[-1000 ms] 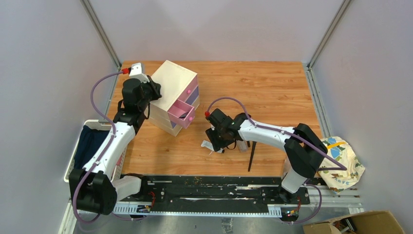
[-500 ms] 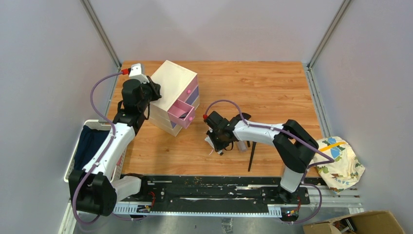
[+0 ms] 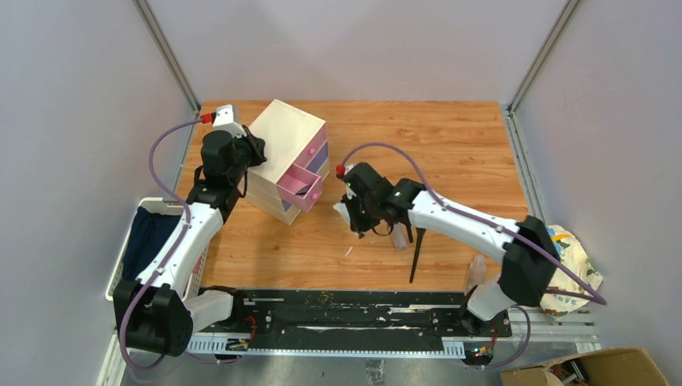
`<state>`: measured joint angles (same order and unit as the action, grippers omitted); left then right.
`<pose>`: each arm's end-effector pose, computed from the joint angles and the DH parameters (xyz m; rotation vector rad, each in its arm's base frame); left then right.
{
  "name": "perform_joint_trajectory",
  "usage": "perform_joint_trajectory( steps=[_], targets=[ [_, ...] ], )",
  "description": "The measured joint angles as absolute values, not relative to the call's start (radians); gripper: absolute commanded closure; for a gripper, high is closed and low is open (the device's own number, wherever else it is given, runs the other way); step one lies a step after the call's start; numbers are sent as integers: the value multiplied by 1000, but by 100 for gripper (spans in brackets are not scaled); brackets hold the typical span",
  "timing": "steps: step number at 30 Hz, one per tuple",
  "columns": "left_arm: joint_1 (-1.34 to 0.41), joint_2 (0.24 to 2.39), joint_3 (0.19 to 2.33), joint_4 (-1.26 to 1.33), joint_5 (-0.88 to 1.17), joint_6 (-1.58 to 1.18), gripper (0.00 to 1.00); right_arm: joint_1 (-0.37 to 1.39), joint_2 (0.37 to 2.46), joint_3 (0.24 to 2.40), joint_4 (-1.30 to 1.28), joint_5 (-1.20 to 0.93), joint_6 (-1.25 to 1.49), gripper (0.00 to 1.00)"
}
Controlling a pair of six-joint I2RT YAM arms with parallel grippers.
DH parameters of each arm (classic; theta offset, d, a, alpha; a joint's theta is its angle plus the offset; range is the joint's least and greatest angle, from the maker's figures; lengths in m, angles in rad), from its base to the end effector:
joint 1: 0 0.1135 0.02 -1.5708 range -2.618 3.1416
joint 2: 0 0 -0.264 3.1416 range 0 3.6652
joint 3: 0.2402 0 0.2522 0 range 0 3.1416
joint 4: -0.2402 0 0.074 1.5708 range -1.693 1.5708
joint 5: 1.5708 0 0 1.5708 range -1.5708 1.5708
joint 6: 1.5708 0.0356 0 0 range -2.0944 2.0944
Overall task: Organize the makeup
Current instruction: Pick up the makeup from the center of the board, then place the makeup in the drawer.
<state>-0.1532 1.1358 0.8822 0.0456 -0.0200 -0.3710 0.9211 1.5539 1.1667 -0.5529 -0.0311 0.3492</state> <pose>0.2651 -0.0402 0.3269 -0.2093 1.7807 -0.3594 0.1985 0.2632 0.2520 -0.7461 2.4911 0.5359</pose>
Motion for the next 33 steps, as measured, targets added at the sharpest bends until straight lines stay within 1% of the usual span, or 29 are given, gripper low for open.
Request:
perform_joint_trajectory(
  steps=[3,6,10,13,17,23,26,33],
  targets=[
    [-153,1136,882,46,-20,-371,100,921,1479,1316,-603,-30,332,100],
    [-153,1136,882,46,-20,-371,100,921,1454,1479,-659,-24,302,100],
    [-153,1136,882,46,-20,-372,100,923,1475,1650,-743,-8,263,100],
    [-153,1135,882,44,-20,-372,100,923,1520,1753,-800,-53,252,100],
    [-153,1130,882,36,-20,-372,100,923,1592,1824,-826,-185,261,100],
    [-153,1115,882,13,-23,-372,100,923,1683,1833,-839,-368,314,100],
    [-153,1114,882,12,-23,-372,100,922,1727,1875,-840,-439,343,100],
    [-153,1103,882,-4,-25,-372,100,892,1768,1924,-798,-623,462,100]
  ],
)
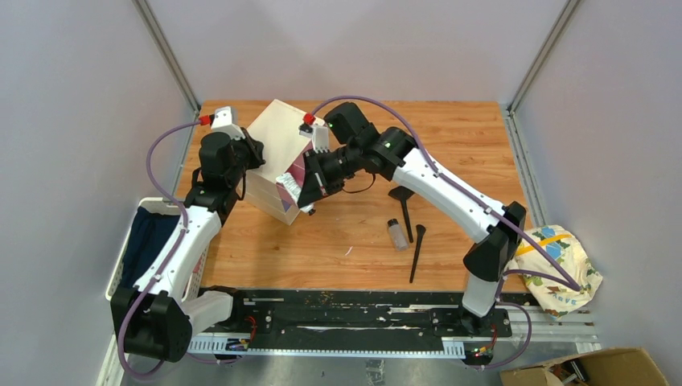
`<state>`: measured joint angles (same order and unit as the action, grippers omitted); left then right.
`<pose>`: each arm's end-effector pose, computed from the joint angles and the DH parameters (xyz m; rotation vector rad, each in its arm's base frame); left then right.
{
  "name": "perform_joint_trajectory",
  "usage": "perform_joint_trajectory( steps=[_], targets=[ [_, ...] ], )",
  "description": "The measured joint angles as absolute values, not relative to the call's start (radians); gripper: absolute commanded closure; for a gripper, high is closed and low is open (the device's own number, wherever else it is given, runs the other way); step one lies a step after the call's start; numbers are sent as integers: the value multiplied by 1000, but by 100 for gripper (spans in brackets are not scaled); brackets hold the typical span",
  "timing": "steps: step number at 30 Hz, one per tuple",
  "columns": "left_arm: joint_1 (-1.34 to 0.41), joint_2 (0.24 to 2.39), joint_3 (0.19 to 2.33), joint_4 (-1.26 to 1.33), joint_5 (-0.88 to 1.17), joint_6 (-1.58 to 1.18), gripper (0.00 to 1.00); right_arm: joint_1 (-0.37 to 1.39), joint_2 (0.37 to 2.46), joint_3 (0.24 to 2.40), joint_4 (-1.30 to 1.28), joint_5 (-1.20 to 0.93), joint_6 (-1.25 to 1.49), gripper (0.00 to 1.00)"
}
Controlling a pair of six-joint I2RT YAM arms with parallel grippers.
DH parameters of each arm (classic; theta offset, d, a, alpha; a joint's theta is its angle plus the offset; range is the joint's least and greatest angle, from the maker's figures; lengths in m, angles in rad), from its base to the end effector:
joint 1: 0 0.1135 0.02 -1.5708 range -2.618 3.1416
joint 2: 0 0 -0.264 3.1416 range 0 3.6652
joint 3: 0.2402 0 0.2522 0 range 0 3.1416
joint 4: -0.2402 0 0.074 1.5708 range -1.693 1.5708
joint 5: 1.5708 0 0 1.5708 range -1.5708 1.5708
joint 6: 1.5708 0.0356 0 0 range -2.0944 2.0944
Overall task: Organize the makeup
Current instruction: Place the makeup in the drawer.
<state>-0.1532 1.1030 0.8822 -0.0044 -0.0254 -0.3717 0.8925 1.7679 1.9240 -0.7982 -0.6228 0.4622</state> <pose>0.2570 -0.0388 0.3296 -0.2155 1.7969 -0.3519 0.2265 0.3142 0.4081 -0.9019 2.2913 1.3728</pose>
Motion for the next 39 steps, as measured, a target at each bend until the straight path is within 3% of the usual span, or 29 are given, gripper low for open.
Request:
perform_joint_trajectory(
  steps=[6,13,22,39],
  targets=[
    [-153,1102,882,-6,-26,-371,100,859,1769,1827,-651,-765,624,100],
    [-153,1102,882,-6,-26,-372,100,839,1707,1446,-261,-876,980,100],
    [-153,1085,882,-24,-27,-372,100,813,1623,1279,137,-859,1300,100],
    [-153,1076,876,-33,-26,-380,100,799,1524,1097,289,-698,1625,100]
  ],
)
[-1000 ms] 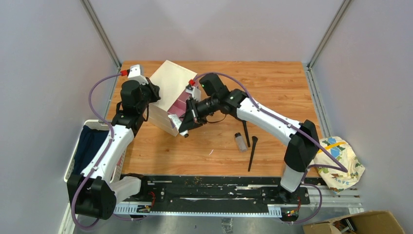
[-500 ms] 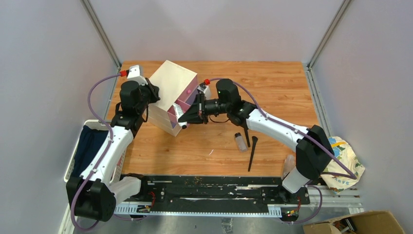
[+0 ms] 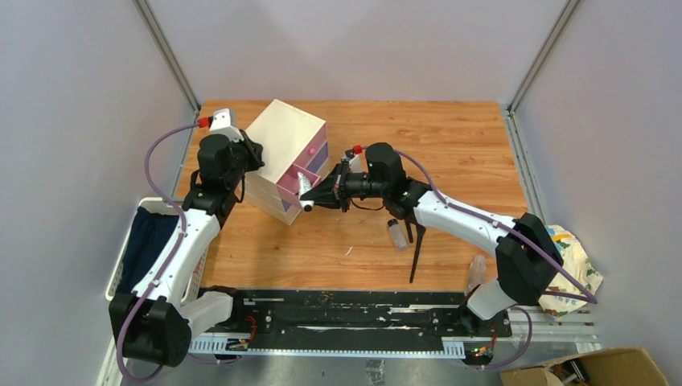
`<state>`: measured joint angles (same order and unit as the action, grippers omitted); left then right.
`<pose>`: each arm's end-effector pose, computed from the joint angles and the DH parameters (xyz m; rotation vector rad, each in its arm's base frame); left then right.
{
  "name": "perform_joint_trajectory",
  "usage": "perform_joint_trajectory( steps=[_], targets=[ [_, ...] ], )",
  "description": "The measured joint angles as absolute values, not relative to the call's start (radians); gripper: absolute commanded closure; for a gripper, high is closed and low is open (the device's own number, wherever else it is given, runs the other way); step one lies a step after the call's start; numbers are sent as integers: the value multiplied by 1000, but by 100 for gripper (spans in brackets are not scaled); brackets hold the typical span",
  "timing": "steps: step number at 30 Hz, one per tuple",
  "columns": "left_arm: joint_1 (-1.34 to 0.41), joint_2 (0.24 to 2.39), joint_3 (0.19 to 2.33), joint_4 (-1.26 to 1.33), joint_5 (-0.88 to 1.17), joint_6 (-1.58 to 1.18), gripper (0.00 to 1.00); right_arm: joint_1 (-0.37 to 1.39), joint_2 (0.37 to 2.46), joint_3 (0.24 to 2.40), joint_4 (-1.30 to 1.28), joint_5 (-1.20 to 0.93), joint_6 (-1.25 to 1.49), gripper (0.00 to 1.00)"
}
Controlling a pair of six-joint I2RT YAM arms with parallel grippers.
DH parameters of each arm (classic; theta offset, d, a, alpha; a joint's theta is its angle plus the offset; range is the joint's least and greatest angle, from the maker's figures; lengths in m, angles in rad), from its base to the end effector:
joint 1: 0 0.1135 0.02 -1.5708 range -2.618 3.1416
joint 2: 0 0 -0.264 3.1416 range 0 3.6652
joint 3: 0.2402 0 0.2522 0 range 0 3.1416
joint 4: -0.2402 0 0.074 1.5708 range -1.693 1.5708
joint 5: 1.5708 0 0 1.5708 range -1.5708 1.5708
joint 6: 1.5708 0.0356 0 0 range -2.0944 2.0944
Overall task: Organize the makeup
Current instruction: Place the makeup in the drawer.
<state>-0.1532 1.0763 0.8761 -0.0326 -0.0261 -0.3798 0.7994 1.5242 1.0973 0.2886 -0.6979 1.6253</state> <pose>0.2505 -0.0377 0.3307 -0.2241 1.8039 -0.3556 0.2317 0.2711 0.3164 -0.2438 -2.2863 -2.0665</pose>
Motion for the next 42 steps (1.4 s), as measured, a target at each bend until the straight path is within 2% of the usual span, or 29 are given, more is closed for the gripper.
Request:
perform_joint_trajectory(
  steps=[15,24,29,34,37,39,41,42],
  targets=[
    [-153,1068,875,-33,-30,-392,100,804,1532,1022,435,-591,1835,100],
    [-153,1061,874,-34,-32,-393,100,812,1653,1050,609,-601,1909,61],
    [-153,1060,874,-34,-35,-393,100,813,1686,1074,698,-606,1921,55],
    [-153,1060,873,-33,-35,-393,100,813,1700,1083,744,-613,1921,57],
    [-153,1060,871,-33,-35,-393,100,813,1701,1105,738,-628,1890,62],
    [-153,1060,869,-33,-35,-393,100,813,1701,1139,707,-641,1842,74],
    [-153,1060,869,-33,-35,-393,100,813,1699,1190,644,-652,1759,98],
    [-153,1060,869,-33,-35,-393,100,813,1697,1223,588,-655,1705,100]
  ],
)
